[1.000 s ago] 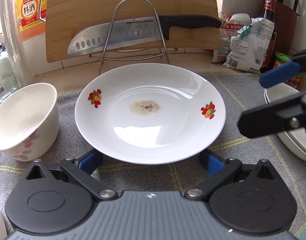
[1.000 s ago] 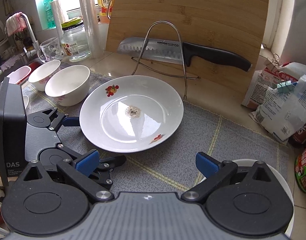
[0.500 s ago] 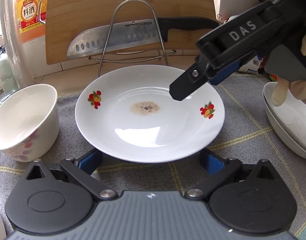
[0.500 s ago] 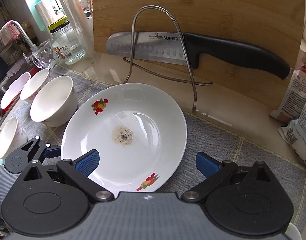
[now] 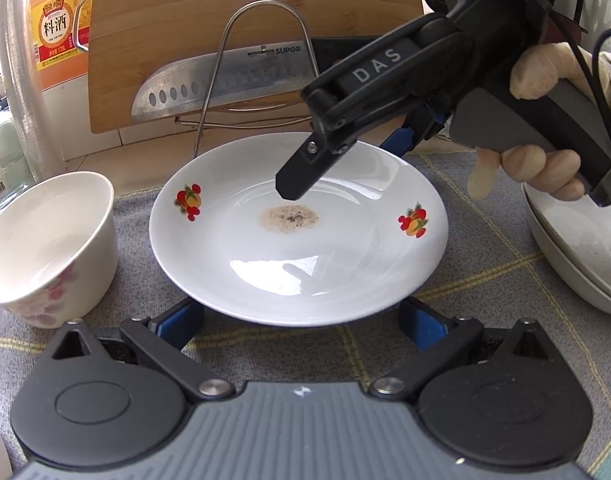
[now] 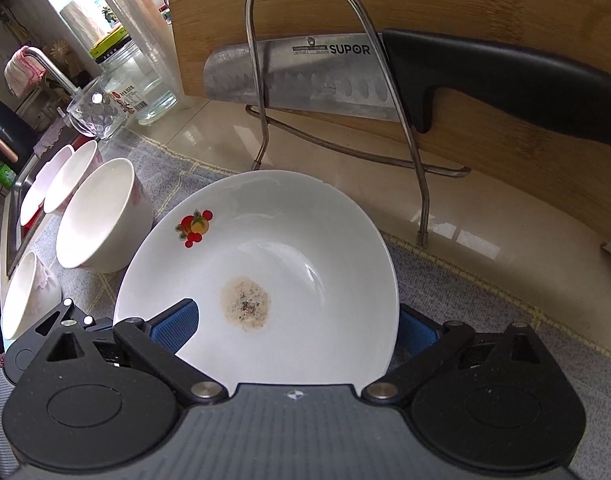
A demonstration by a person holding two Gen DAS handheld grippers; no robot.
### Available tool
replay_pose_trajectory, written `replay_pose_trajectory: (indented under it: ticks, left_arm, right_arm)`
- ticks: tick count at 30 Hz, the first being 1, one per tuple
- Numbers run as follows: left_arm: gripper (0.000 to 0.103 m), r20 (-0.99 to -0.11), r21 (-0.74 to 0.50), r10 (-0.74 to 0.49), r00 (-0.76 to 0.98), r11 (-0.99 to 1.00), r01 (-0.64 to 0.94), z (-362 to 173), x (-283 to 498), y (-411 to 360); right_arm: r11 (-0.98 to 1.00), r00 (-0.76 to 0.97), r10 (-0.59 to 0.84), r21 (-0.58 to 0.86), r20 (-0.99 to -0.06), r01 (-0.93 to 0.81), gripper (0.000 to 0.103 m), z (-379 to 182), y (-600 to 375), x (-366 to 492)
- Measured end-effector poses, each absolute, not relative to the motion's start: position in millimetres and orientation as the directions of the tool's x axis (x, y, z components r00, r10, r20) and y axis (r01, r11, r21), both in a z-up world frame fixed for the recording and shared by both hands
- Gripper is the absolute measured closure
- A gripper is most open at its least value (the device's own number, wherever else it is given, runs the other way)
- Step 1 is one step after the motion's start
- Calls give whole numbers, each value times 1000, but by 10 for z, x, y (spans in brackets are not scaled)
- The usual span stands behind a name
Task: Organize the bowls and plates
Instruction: 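Close the right gripper on the rim of the stained plate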
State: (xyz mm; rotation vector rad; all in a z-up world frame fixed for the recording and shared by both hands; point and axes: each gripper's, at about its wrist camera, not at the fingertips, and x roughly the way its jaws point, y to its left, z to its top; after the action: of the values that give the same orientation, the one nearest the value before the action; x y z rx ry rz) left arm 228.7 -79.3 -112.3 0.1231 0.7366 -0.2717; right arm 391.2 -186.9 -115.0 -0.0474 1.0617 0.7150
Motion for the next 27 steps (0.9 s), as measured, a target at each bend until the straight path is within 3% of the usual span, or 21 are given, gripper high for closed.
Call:
replay_pose_trajectory:
  ticks: [27]
  left_arm:
    - [1,-657,39,-218,722,946,321,-1099,2222,-763]
  right_arm:
    - [676,171,567,337,-805,-655,0,-1114,-1645,4292]
